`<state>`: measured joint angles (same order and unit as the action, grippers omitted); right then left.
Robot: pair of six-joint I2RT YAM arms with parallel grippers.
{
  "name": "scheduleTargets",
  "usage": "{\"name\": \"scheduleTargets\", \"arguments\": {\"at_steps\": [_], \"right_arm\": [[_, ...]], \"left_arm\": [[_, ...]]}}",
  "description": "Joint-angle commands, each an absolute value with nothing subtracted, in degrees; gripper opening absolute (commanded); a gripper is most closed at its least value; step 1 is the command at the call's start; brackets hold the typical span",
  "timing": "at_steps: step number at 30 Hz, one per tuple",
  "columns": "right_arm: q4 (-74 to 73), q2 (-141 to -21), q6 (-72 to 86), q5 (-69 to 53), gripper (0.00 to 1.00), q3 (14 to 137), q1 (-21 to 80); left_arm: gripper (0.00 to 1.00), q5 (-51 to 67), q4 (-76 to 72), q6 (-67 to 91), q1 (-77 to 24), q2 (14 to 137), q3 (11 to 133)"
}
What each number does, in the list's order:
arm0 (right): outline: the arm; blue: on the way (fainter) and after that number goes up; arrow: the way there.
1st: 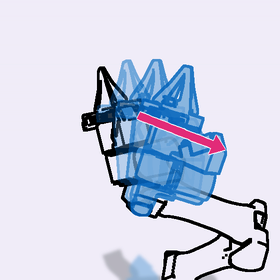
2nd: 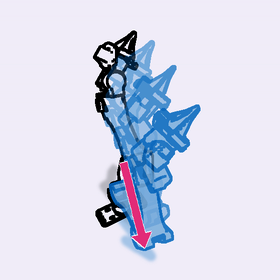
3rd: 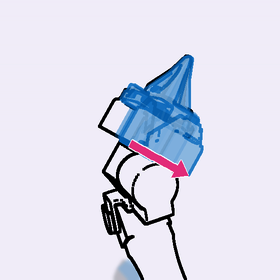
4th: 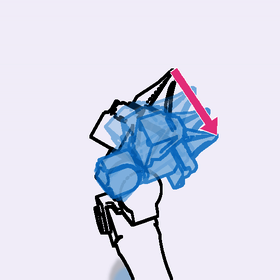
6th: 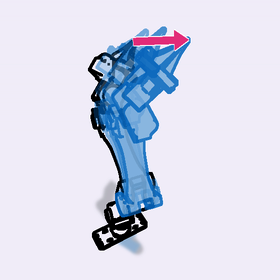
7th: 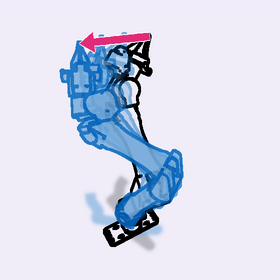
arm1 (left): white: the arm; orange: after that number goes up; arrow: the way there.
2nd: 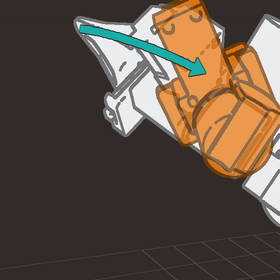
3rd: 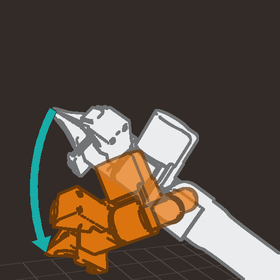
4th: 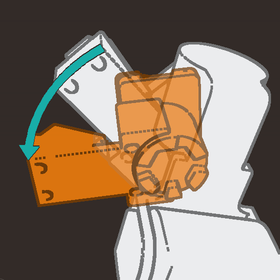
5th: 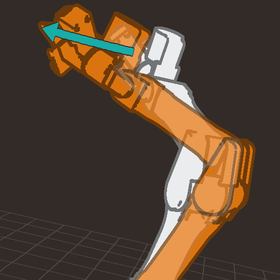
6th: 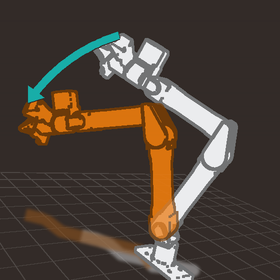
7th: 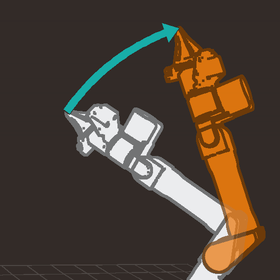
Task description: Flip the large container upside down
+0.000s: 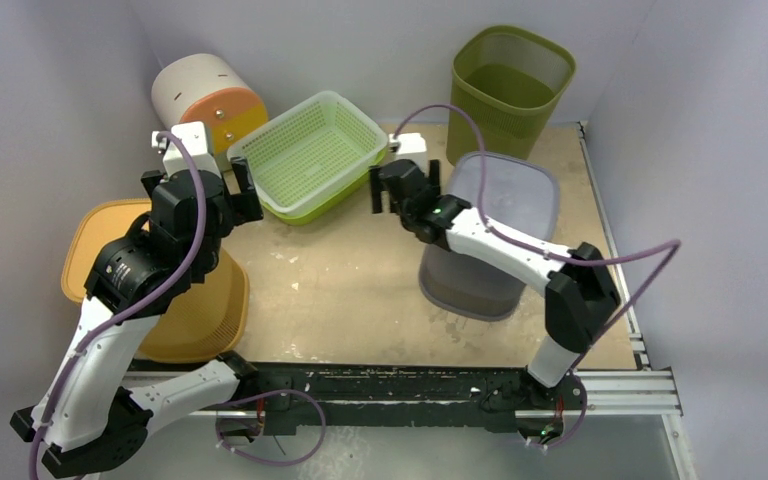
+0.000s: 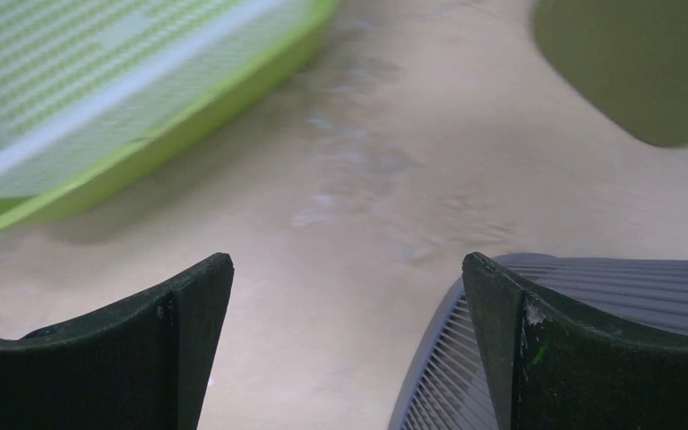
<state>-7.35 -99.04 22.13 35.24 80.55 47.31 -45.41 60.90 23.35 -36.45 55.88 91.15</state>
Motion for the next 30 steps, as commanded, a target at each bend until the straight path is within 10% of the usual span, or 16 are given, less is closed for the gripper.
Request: {"name": "scheduleTargets", "arguments": {"at_steps": [1, 30], "right_arm": [[-5.79, -91.3, 23.87, 37.97, 1.0, 71.77, 39.29], [-3.34, -78.29, 23.77, 35.18, 1.0, 58.04, 7.65]], "left_arm": [[0.9, -45.89, 59.3, 23.36, -36.56, 54.73, 90.36], [0.9, -46.78, 60.05, 23.47, -36.54, 53.1, 86.92]]}}
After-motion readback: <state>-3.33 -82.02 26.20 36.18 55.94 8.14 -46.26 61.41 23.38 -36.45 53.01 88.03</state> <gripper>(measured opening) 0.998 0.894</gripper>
